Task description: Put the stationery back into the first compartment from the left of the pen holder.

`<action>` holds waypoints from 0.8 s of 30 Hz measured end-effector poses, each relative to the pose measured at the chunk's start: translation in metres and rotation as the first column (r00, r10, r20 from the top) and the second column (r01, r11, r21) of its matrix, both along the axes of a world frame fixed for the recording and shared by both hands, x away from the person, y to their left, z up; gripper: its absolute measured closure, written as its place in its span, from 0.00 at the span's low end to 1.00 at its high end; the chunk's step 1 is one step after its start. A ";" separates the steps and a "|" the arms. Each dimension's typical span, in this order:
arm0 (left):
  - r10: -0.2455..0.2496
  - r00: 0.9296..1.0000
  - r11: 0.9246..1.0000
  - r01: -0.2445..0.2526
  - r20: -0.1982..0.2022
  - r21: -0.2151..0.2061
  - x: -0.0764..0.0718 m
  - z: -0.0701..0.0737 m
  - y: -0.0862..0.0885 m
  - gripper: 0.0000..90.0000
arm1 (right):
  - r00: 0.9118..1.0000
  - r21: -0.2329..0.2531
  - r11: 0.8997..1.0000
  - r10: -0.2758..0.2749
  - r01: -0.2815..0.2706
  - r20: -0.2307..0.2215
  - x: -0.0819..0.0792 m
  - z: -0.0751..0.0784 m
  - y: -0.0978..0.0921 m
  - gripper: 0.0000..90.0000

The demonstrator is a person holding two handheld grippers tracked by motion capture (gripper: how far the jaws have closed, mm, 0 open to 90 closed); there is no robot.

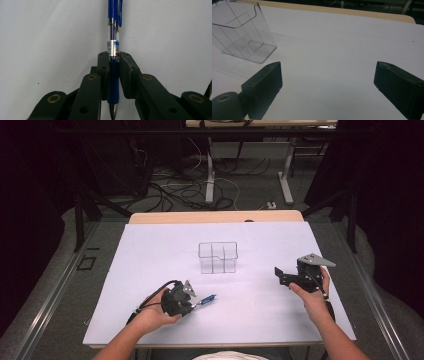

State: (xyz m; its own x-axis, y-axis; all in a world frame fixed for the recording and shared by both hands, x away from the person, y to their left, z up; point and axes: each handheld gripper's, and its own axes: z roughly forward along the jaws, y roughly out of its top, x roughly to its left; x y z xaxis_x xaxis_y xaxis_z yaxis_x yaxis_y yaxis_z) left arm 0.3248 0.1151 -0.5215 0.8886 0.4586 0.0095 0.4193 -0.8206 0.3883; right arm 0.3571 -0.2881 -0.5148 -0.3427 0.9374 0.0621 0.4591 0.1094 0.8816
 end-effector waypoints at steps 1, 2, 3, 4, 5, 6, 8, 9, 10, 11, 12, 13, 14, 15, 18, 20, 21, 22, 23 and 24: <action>-0.002 1.000 1.000 0.002 0.002 0.001 0.000 0.002 0.000 0.89 | 1.000 -0.002 1.000 -0.003 0.003 0.002 0.000 0.000 0.001 0.09; -0.005 1.000 1.000 0.005 0.006 0.000 0.000 0.002 0.000 0.89 | 1.000 -0.005 1.000 0.003 -0.003 -0.004 -0.001 0.001 0.001 0.09; -0.003 1.000 1.000 0.003 0.015 -0.007 0.000 0.003 0.000 0.89 | 1.000 -0.001 1.000 0.007 -0.007 -0.001 0.000 0.001 0.001 0.09; -0.004 1.000 1.000 0.004 0.019 -0.007 0.000 0.004 0.000 0.89 | 1.000 -0.006 1.000 0.010 -0.010 0.001 0.000 0.001 0.001 0.09; -0.001 1.000 1.000 0.001 0.028 -0.014 0.000 0.005 0.000 0.89 | 1.000 -0.006 1.000 0.010 -0.010 0.000 0.000 0.001 0.002 0.09; -0.001 0.999 1.000 0.002 0.036 -0.017 0.000 0.006 0.000 0.89 | 1.000 -0.007 1.000 0.014 -0.014 0.001 0.000 0.000 0.003 0.09; -0.002 0.999 1.000 0.003 0.043 -0.015 0.000 0.009 0.000 0.89 | 1.000 -0.014 1.000 0.016 -0.016 -0.002 0.000 0.001 0.004 0.09; -0.002 0.999 1.000 0.003 0.055 -0.022 0.000 0.009 -0.001 0.89 | 1.000 -0.015 1.000 0.019 -0.019 -0.001 0.000 0.001 0.004 0.09; 0.002 0.998 1.000 -0.001 0.056 -0.026 0.000 0.010 -0.001 0.89 | 1.000 -0.016 1.000 0.024 -0.024 0.000 0.000 0.001 0.004 0.09; 0.000 0.998 1.000 0.002 0.067 -0.029 0.000 0.011 -0.001 0.89 | 1.000 -0.014 1.000 0.022 -0.022 0.001 0.000 0.001 0.005 0.09; 0.003 0.998 0.999 -0.001 0.070 -0.032 0.000 0.013 -0.002 0.89 | 1.000 -0.015 1.000 0.019 -0.018 0.008 0.000 0.000 0.006 0.09; 0.003 0.997 0.999 0.000 0.072 -0.034 0.000 0.014 -0.002 0.89 | 1.000 -0.015 1.000 0.027 -0.027 0.004 0.000 0.001 0.006 0.09; 0.005 0.997 0.999 -0.001 0.079 -0.040 0.001 0.015 -0.003 0.89 | 1.000 -0.020 0.999 0.028 -0.028 0.005 0.000 0.001 0.006 0.09; 0.006 0.996 0.999 -0.003 0.089 -0.044 0.001 0.016 -0.003 0.89 | 1.000 -0.015 1.000 0.023 -0.023 0.001 -0.001 0.001 0.007 0.09; 0.008 0.994 0.999 -0.002 0.106 -0.054 0.002 0.020 -0.005 0.89 | 1.000 -0.023 1.000 0.014 -0.014 0.006 -0.001 0.002 0.007 0.09; 0.002 0.993 0.998 0.005 0.120 -0.055 0.004 0.024 -0.006 0.89 | 1.000 -0.016 1.000 0.011 -0.011 0.009 -0.001 0.003 0.007 0.09; 0.008 0.991 0.998 0.001 0.131 -0.065 0.004 0.025 -0.007 0.89 | 1.000 -0.017 1.000 0.009 -0.009 0.010 -0.001 0.003 0.008 0.09; 0.009 0.990 0.998 0.001 0.141 -0.070 0.004 0.026 -0.008 0.89 | 1.000 -0.017 1.000 0.009 -0.008 0.010 -0.001 0.003 0.008 0.09; 0.006 0.990 0.997 0.005 0.144 -0.074 0.005 0.028 -0.009 0.89 | 1.000 -0.017 1.000 0.008 -0.008 0.012 -0.001 0.003 0.007 0.09; 0.005 0.989 0.997 0.006 0.150 -0.074 0.005 0.030 -0.009 0.89 | 1.000 -0.016 1.000 0.008 -0.008 0.012 -0.001 0.003 0.007 0.09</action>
State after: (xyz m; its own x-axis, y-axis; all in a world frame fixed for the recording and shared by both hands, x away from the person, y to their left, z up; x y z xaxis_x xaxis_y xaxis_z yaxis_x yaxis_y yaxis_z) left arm 0.3297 0.1056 -0.4916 0.8799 0.4627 0.1083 0.3517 -0.7873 0.5064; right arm 0.3560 -0.2807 -0.5114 -0.3508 0.9355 0.0428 0.4477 0.1274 0.8851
